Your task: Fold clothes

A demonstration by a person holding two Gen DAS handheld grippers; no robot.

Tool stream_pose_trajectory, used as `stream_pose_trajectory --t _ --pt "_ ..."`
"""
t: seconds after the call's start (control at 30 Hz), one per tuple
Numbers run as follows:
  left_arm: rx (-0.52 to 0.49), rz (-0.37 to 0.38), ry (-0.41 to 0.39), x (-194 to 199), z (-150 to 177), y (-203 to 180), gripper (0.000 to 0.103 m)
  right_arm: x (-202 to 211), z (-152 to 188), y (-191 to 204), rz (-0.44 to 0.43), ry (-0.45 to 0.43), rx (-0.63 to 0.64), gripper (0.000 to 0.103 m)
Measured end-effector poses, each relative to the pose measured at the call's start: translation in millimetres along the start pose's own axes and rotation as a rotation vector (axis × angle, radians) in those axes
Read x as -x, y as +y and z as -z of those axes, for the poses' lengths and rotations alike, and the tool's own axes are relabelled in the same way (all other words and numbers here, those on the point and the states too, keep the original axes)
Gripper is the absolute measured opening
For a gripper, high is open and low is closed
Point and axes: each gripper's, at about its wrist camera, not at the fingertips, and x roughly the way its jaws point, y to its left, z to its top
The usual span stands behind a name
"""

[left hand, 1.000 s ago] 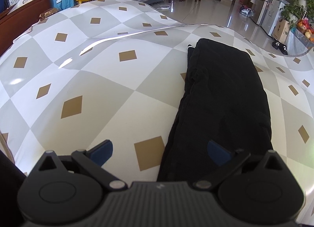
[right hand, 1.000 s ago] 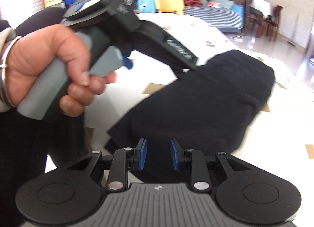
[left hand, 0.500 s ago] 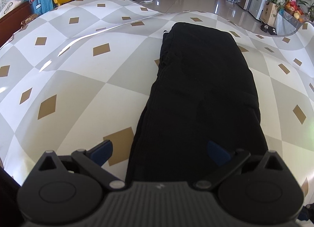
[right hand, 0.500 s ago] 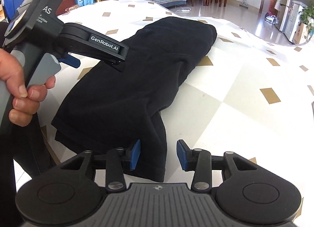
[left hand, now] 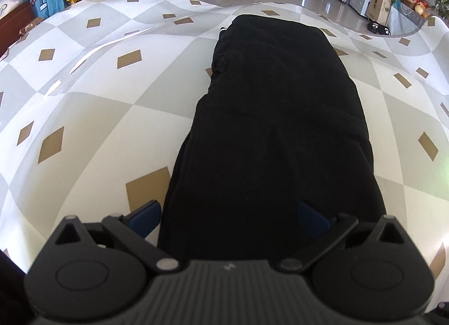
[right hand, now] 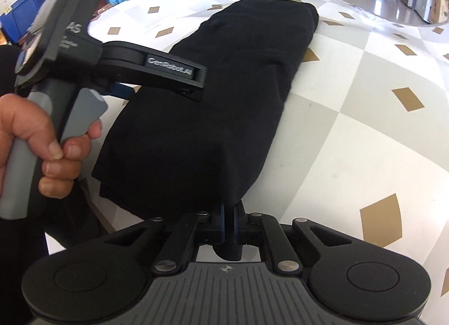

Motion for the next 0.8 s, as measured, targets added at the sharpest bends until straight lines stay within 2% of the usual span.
stream_pose_trajectory --t 0.1,0.2,0.3,0.37,0.67,0.8 --pt "-0.012 -0.013 0.006 -2.6 1.1 -2.2 0.103 -3.1 1.9 0.6 0.023 0.03 0.012 0.007" --pt "-0.025 -0.015 0.009 -3.7 2.1 -5.1 0.103 -9.3 3.4 -4.7 0.088 0.079 -0.011 0.008" --pt "-0.04 -0.022 0.007 -3.4 3.5 -8.1 0.103 -8.1 2.0 -4.6 0.109 0.09 -0.013 0.017" --pt "-0.045 -0.027 0.007 -3.0 4.3 -9.2 0.103 -4.2 0.1 -4.9 0.117 0.073 -0.018 0.024" --pt "-0.049 -0.045 0.011 0.2 9.6 -12.4 0.103 26.2 -13.1 -23.8 0.165 -0.06 -0.192 0.036" --pt "-0.037 -0.052 0.018 0.9 10.8 -12.6 0.103 28.2 -13.8 -30.7 0.201 -0.078 -0.245 0.039"
